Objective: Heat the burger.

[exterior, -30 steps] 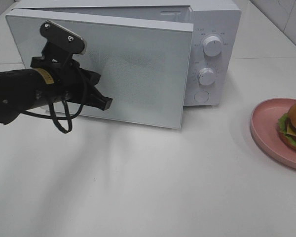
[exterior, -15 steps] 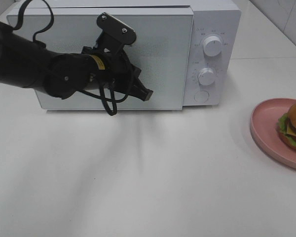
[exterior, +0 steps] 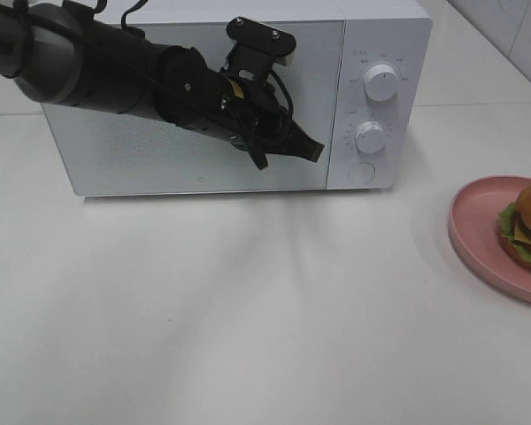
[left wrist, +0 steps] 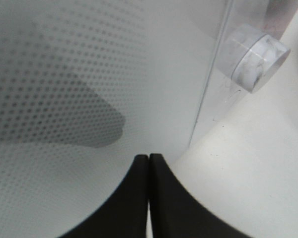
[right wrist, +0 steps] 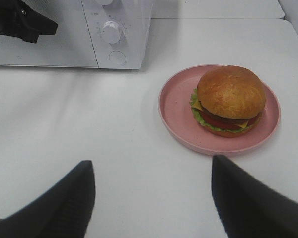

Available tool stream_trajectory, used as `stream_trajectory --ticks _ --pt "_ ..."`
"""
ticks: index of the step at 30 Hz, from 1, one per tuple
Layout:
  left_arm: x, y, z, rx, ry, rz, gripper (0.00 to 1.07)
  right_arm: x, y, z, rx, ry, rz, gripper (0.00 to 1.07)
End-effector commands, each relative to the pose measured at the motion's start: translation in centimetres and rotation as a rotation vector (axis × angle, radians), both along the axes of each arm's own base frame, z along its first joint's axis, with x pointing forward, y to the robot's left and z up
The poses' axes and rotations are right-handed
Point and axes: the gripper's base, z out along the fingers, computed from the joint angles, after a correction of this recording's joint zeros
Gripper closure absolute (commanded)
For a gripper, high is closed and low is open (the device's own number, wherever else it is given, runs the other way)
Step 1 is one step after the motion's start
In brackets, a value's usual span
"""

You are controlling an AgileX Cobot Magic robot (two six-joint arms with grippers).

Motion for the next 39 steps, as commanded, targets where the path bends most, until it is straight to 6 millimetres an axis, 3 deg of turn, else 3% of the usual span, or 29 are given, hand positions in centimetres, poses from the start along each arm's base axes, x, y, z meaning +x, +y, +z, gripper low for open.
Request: stream_trajectory --ticks 1,7,8,11,12,15,18,21,23,24,25,26,27,28,29,30,31,32,33,34,35,38,39 --pt "1.5 0.1 2.9 0.037 -0.083 -0.043 1.06 -0.3 -0.1 0.1 -0.01 -0.04 -0.004 0.43" --pt "-0.9 0.7 4.9 0.148 0.085 -0.099 1.06 -0.3 -0.1 0.1 -0.01 -0.04 -0.004 0.43" --pt "-2.5 1.7 6.7 0.21 0.182 -0.123 1.06 -0.3 -0.1 0.1 -0.009 -0.04 -0.003 0.43" --pt "-3.0 2.1 7.2 0.228 0.209 -0.13 1.06 -0.3 -0.1 0.1 -0.008 -0.04 -0.004 0.43" --pt "-4.7 3.5 9.2 0.292 0.294 -0.148 1.06 -0.3 -0.1 0.1 -0.008 -0.04 -0.004 0.43" --pt "-5.1 3.8 9.8 0.303 0.308 -0.152 1.06 -0.3 -0.1 0.1 -0.008 -0.04 -0.004 0.43" --pt "-6.7 5.3 12.4 0.352 0.325 -0.163 1.06 -0.3 -0.1 0.1 -0.007 -0.041 -0.004 0.43" --pt "-7.0 6.1 12.9 0.36 0.322 -0.149 1.06 -0.3 -0.1 0.1 -0.007 -0.041 -0.004 0.43" --pt "-7.4 9.3 13.8 0.325 0.359 -0.047 1.06 -0.3 -0.1 0.1 -0.007 -0.041 -0.004 0.43" --pt "-7.4 9.3 13.8 0.325 0.359 -0.047 1.06 -0.3 -0.1 0.1 -0.007 -0.041 -0.004 0.43" --pt "-7.9 11.4 14.2 0.325 0.388 -0.001 1.06 -0.3 -0.1 0.1 -0.007 -0.041 -0.004 0.43" --pt "-7.9 11.4 14.2 0.325 0.388 -0.001 1.06 -0.3 -0.1 0.1 -0.007 -0.041 -0.004 0.43" --pt "-8.7 13.8 14.7 0.322 0.413 0.05 1.06 -0.3 -0.1 0.1 -0.007 -0.041 -0.004 0.43" --pt "-8.7 13.8 14.7 0.322 0.413 0.05 1.06 -0.3 -0.1 0.1 -0.007 -0.041 -0.004 0.43" --pt "-9.8 15.9 15.1 0.322 0.438 0.091 1.06 -0.3 -0.1 0.1 -0.007 -0.041 -0.004 0.43" --pt "-9.8 15.9 15.1 0.322 0.438 0.091 1.06 -0.3 -0.1 0.1 -0.007 -0.041 -0.004 0.43" --pt "-11.4 18.0 15.8 0.309 0.437 0.131 1.06 -0.3 -0.1 0.1 -0.007 -0.041 -0.004 0.43" --pt "-11.4 18.0 15.8 0.309 0.437 0.131 1.06 -0.3 -0.1 0.1 -0.007 -0.041 -0.004 0.43" --pt "-13.0 19.6 16.6 0.29 0.424 0.163 1.06 -0.3 -0.1 0.1 -0.007 -0.041 -0.004 0.43" --pt "-13.0 19.6 16.6 0.29 0.424 0.163 1.06 -0.3 -0.1 0.1 -0.007 -0.041 -0.004 0.43" --pt "-14.8 20.9 17.0 0.278 0.413 0.188 1.06 -0.3 -0.1 0.1 -0.007 -0.041 -0.004 0.43" --pt "-16.3 21.7 17.3 0.268 0.398 0.198 1.06 -0.3 -0.1 0.1 -0.006 -0.041 -0.005 0.43" --pt "-18.5 22.7 17.6 0.249 0.371 0.213 1.06 -0.3 -0.1 0.1 -0.006 -0.041 -0.005 0.43"
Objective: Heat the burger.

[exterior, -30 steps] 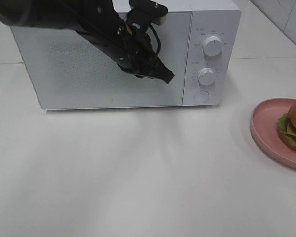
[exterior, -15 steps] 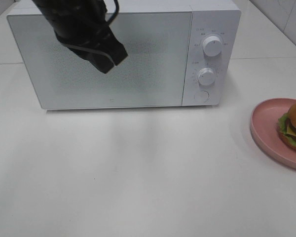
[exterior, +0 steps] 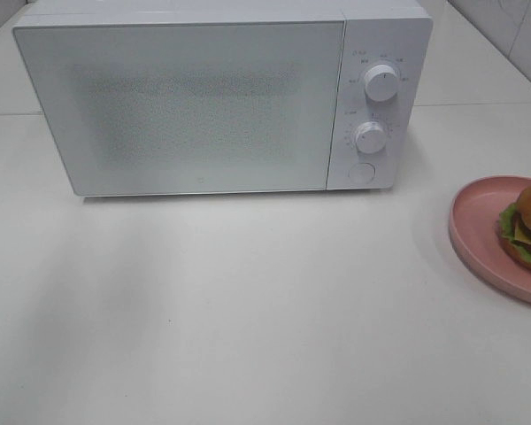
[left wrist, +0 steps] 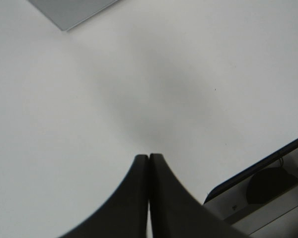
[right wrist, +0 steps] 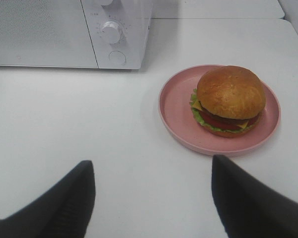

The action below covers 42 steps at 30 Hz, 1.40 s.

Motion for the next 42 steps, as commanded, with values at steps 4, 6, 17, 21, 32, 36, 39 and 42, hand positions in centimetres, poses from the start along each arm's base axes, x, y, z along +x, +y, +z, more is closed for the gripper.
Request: stream_trajectory --ticks 4,6,17,21,32,36,39,42 --pt "-8.0 3.0 0.6 -0.074 -0.099 0.039 1.06 -0.3 -0.1 0.1 -0.006 -0.041 -0.005 0.43" --pt "-10.2 3.7 0.2 -0.096 -0.126 0.037 1.06 -0.3 -0.1 0.1 -0.006 -0.041 -0.005 0.43" --pt "-19.8 7.0 -2.0 -0.209 -0.411 0.023 1.06 -0.3 -0.1 0.1 -0.006 -0.041 -0.005 0.43" --pt "-21.5 7.6 -3.3 -0.232 -0.471 0.021 1.06 -0.3 -0.1 0.1 -0.006 -0.041 -0.005 0.43" --pt "-21.6 6.9 -6.3 -0.278 -0.575 -0.08 1.06 -0.3 -0.1 0.1 -0.006 -0.041 -0.004 0.43" --pt "-21.6 7.0 -6.4 -0.275 -0.572 -0.074 1.06 -0.3 -0.1 0.1 -0.005 -0.041 -0.005 0.43" --pt "-21.6 7.0 -6.4 -0.275 -0.573 -0.074 1.06 -0.3 0.0 0.1 -0.004 -0.041 -0.004 0.43" --pt "-21.6 7.0 -6.4 -0.275 -0.573 -0.075 1.06 -0.3 0.0 0.1 -0.004 -0.041 -0.004 0.43"
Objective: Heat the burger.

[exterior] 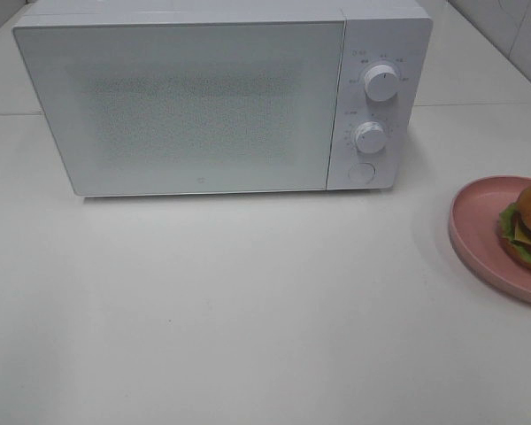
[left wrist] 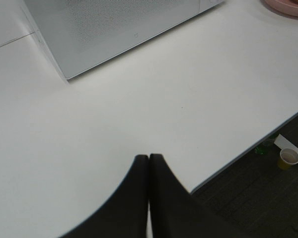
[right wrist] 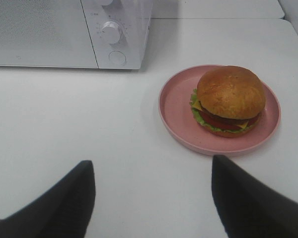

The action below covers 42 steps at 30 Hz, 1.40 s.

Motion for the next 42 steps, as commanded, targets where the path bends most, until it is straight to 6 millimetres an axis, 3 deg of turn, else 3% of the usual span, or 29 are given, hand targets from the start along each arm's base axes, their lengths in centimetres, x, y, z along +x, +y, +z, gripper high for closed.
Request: stream_trajectory --ticks 1,15,22,26,42 --pt "0.0 -0.1 0.1 -0.013 -0.016 -0.003 1.06 -0.3 0.0 0.1 -0.004 -0.041 -0.004 0.43" --pt "0.0 -0.1 0.1 -0.013 -0.016 -0.003 1.06 -0.3 0.0 0.1 -0.004 -0.041 -0.004 0.43" --pt "0.2 0.0 0.1 -0.008 -0.02 0.16 1.06 -0.3 0.0 0.1 -0.004 -0.041 -0.004 0.43" --pt "0.4 0.0 0.1 -0.006 -0.021 0.346 1.06 -0.3 0.0 0.1 -0.004 -0.041 -0.004 0.43" --pt "-0.8 0.0 0.0 -0.014 -0.105 0.381 1.06 -0.3 0.0 0.1 -0.004 -0.041 -0.005 0.43"
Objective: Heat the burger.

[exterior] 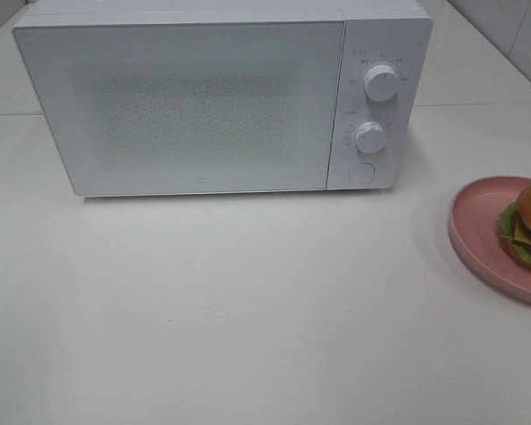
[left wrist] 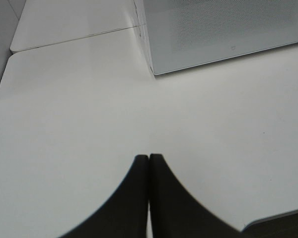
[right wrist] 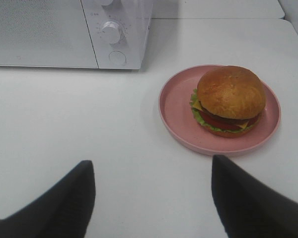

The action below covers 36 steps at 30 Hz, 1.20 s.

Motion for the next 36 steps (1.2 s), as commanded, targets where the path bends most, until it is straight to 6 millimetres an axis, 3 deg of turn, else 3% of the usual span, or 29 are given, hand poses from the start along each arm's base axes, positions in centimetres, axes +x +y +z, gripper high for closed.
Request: stream_trajectory --ticks 1,36 --pt "-0.32 -0.04 0.02 -0.001 -0.034 -0.001 1.06 -0.34 -0.04 0.08 -0.004 -0.041 -0.005 0.43" --pt "-0.36 0.04 0.01 0.003 -0.034 -0.025 1.06 -0.34 -0.02 0.08 -0.004 -0.041 -0.022 0.43"
